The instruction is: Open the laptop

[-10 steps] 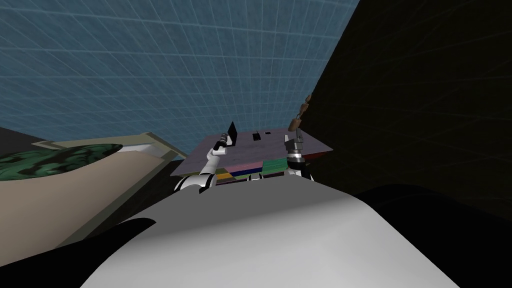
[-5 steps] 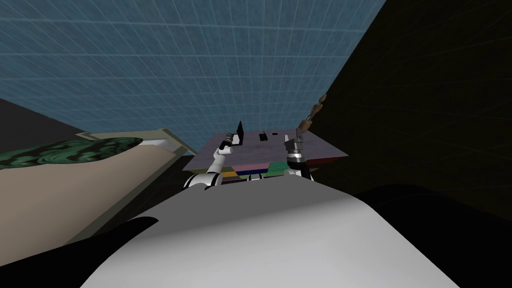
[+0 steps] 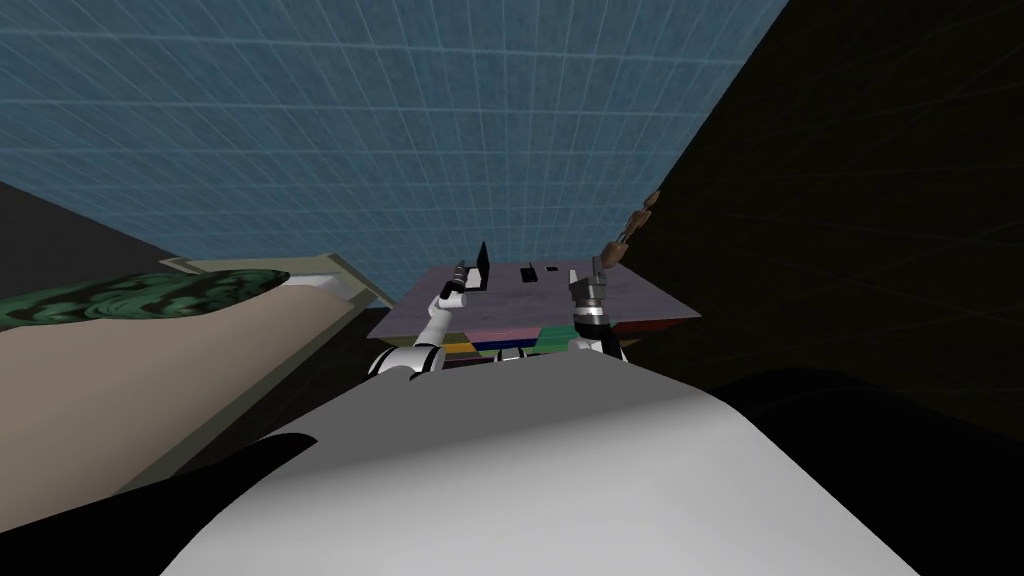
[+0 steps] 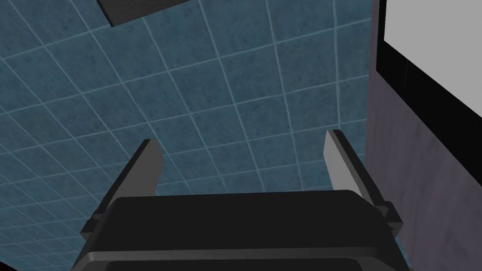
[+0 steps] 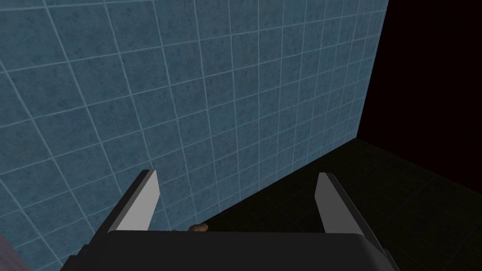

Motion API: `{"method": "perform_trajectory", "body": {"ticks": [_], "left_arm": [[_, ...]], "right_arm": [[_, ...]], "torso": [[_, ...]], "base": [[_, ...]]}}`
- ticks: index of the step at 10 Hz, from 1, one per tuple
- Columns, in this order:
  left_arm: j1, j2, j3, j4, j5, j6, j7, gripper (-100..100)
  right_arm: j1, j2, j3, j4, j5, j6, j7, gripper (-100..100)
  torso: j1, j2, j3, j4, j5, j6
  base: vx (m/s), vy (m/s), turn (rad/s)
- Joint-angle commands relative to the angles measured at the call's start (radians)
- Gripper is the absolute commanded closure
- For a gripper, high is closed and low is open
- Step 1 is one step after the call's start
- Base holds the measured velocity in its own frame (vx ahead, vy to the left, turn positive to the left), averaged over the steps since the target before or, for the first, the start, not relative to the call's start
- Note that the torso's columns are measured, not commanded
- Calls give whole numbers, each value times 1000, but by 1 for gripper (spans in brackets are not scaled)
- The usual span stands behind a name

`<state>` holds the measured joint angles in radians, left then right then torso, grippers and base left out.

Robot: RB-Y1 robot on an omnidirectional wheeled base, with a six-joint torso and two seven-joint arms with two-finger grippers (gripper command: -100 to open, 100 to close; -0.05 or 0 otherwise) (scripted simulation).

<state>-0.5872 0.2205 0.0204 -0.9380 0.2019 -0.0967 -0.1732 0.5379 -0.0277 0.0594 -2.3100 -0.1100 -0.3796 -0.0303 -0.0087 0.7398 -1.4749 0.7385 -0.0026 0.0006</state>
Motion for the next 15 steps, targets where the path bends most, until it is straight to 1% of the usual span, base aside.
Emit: {"method": "perform_trajectory", "body": {"ticks": [1,3,5,6,7,10,11,12,13,15], "left_arm": [[-2,28,-13,-3,-40,5,-47,-100],[-2,50,-23,-4,-71,6,-82,-100],[-2,72,-34,-4,-102,7,-116,-100],[-5,66,-32,2,-91,2,-103,-100],[-12,74,0,17,-97,4,-117,-100],[-25,89,65,46,-104,6,-138,-100],[-28,91,76,51,-105,7,-141,-100],[-24,92,65,40,-103,12,-136,-100],[-21,84,43,36,-101,6,-131,100],[-12,74,0,17,-97,4,-117,100]], "right_arm": [[0,0,0,0,0,0,0,0],[0,0,0,0,0,0,0,0],[0,0,0,0,0,0,0,0],[0,0,0,0,0,0,0,0],[0,0,0,0,0,0,0,0],[0,0,0,0,0,0,0,0],[0,0,0,0,0,0,0,0],[0,0,0,0,0,0,0,0],[0,0,0,0,0,0,0,0],[0,0,0,0,0,0,0,0]], "torso": [[4,-1,-1,0,1,0],[10,-2,-1,-1,3,-1],[11,-1,-1,0,3,-1],[9,-2,-1,0,3,-1],[13,-2,-1,-1,3,-1],[11,-2,-1,0,3,-1],[9,-2,-1,0,3,-1],[8,-2,-1,-1,2,-1],[7,-2,-1,-1,2,-1],[10,-3,-2,-5,5,-4]], "base": [[17,-184,8],[-19,-166,10],[-20,-143,10],[-9,-70,6],[-6,-4,-240],[-10,29,-226],[-9,27,-145],[-5,11,-21],[4,-9,236],[22,-33,251]]}}
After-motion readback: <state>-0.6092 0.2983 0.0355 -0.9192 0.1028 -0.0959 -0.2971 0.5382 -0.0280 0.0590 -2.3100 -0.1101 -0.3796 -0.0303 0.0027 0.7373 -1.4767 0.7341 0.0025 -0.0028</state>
